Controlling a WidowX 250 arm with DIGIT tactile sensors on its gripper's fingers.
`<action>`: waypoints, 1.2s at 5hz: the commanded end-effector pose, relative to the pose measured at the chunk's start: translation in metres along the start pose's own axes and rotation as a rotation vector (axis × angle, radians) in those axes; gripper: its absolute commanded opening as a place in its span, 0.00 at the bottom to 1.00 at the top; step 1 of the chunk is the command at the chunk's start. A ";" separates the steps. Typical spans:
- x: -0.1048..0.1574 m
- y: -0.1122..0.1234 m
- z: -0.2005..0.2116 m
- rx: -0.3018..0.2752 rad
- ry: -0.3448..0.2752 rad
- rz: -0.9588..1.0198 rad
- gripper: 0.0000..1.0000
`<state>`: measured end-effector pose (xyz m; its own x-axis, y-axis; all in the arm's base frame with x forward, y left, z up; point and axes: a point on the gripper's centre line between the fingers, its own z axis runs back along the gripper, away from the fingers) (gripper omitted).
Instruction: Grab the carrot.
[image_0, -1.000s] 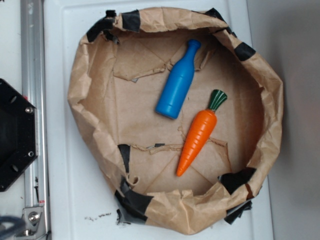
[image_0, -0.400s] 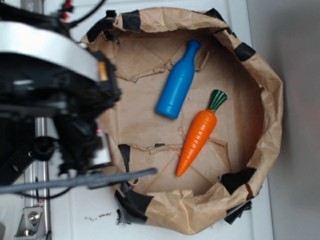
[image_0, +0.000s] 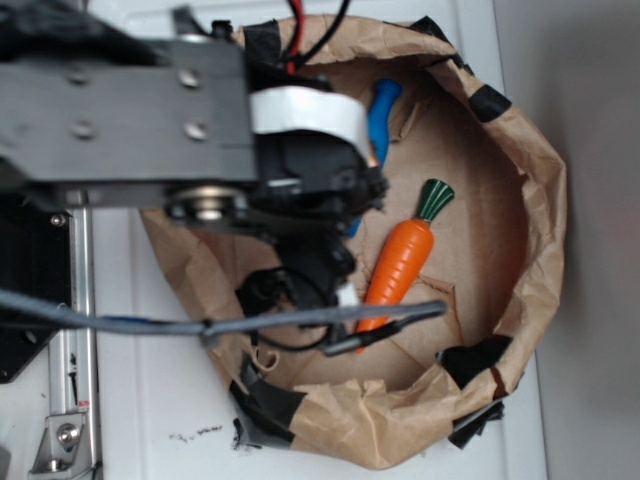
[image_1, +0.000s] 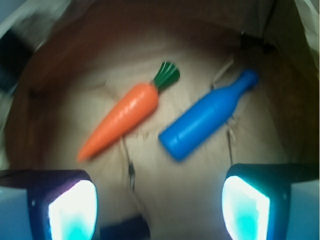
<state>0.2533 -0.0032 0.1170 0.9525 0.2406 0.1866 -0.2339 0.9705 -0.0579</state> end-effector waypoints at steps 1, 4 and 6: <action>0.040 -0.027 -0.058 0.018 -0.017 0.115 1.00; 0.029 -0.047 -0.079 -0.187 0.227 -0.020 0.90; 0.014 -0.054 -0.079 -0.131 0.210 -0.123 0.00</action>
<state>0.2911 -0.0497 0.0297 0.9906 0.1236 -0.0580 -0.1317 0.9772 -0.1665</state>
